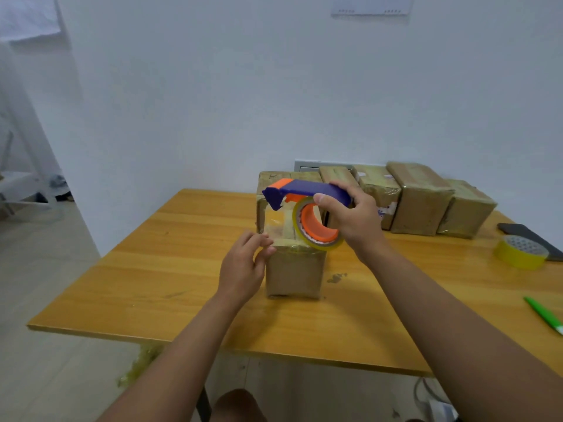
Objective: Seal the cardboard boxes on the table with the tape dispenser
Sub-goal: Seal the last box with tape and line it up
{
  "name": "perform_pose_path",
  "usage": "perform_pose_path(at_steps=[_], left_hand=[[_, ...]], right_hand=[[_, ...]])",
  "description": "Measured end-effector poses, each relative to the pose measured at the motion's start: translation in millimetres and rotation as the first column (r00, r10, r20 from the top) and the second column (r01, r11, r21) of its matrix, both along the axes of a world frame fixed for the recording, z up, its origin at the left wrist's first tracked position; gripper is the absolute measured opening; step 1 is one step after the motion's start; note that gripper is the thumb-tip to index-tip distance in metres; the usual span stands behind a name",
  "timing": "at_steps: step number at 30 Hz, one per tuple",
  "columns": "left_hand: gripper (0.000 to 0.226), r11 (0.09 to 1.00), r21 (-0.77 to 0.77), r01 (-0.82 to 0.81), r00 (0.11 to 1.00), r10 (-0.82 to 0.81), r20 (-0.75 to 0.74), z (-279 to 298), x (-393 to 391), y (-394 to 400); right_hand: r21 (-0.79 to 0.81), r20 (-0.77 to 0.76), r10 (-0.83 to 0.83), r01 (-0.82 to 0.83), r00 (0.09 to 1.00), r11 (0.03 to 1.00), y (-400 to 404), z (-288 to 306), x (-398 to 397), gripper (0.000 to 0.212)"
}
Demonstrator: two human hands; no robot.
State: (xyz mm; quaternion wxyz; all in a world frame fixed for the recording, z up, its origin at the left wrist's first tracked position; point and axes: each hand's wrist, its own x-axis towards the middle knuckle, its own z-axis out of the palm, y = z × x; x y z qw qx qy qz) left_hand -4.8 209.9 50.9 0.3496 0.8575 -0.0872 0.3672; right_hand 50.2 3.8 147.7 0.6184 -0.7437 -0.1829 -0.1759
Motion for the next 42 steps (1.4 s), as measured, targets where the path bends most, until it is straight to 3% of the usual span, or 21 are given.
perform_pose_path(at_steps=[3, 6, 12, 22, 28, 34, 39, 42], left_hand=[[0.022, 0.994, -0.101, -0.052, 0.998, 0.054, 0.023, -6, -5, -11], [0.046, 0.960, -0.265, -0.094, 0.995, 0.081, -0.061, -17, -18, -26], [0.054, 0.947, -0.299, -0.120, 0.984, 0.074, -0.160, -20, -26, -43], [0.026, 0.901, -0.386, -0.200, 0.980, 0.191, -0.062, -16, -16, -40], [0.017, 0.904, -0.419, -0.084, 0.991, 0.033, -0.127, -8, -17, -23], [0.014, 0.855, -0.482, -0.190, 0.981, 0.155, -0.112, -6, -13, -40], [0.025, 0.904, -0.417, -0.100, 0.990, 0.047, -0.134, -1, -15, -31], [0.021, 0.969, -0.237, -0.074, 0.994, 0.054, -0.093, 1, -6, -28]], right_hand=[[0.012, -0.005, 0.009, -0.009, 1.000, 1.000, -1, 0, 0, 0.052], [0.007, 0.000, 0.015, -0.015, 1.000, 1.000, -2, 0, -1, 0.053], [0.010, 0.004, 0.018, -0.018, 1.000, 1.000, 0, 1, -2, 0.052], [0.039, -0.004, 0.021, -0.021, 1.000, 0.999, 0, 1, -6, 0.052], [0.040, -0.011, 0.039, -0.038, 0.999, 0.998, -1, 0, -5, 0.052], [0.044, -0.011, 0.036, -0.035, 0.999, 0.998, -1, -2, -3, 0.051], [0.040, -0.003, 0.031, -0.031, 1.000, 0.999, -2, -3, -5, 0.051], [0.046, -0.007, 0.032, -0.031, 0.999, 0.998, -2, -2, -6, 0.052]])
